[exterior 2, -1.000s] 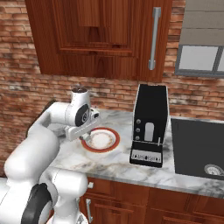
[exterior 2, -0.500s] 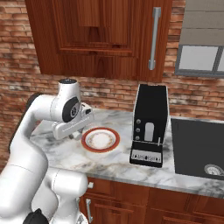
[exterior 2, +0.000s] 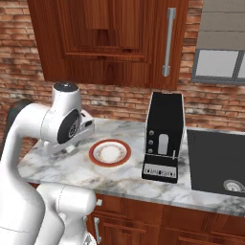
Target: Pick up the marshmallow and place it in the cup of hot chocolate on the dining counter.
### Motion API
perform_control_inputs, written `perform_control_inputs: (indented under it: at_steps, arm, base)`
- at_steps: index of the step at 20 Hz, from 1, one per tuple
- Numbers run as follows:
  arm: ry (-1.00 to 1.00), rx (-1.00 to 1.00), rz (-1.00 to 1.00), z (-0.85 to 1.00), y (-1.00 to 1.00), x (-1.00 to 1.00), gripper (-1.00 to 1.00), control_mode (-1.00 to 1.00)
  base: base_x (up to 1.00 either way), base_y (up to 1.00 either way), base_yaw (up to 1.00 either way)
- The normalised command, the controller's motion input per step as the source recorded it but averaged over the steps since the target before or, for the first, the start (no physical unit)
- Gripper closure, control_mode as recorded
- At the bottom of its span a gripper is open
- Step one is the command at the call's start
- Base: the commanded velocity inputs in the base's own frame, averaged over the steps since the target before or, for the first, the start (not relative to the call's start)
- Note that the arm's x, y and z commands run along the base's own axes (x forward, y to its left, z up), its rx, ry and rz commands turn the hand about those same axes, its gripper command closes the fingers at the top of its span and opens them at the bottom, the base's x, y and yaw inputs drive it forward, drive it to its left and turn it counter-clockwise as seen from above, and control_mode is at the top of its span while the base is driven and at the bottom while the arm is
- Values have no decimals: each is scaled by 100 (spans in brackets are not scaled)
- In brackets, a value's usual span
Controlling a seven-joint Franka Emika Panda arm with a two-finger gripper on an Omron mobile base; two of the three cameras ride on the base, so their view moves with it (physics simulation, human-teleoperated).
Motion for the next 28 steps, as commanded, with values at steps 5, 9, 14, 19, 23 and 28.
perform_control_inputs:
  at_steps: [5,9,14,19,23,28]
  arm:
    - [-1,29,0,91,2,-50,100,-100]
    - [-6,39,0,81,0,-50,100,-100]
    - [-18,45,1,32,0,-54,100,-100]
    - [-58,39,1,0,0,-36,100,-100]
    - [-50,38,3,0,0,-6,100,-100]
    - [-9,25,18,8,0,0,100,-100]
  base:
    - [0,0,0]
    - [0,0,0]
    - [0,0,0]
    - [0,0,0]
    - [0,0,0]
    - [0,0,0]
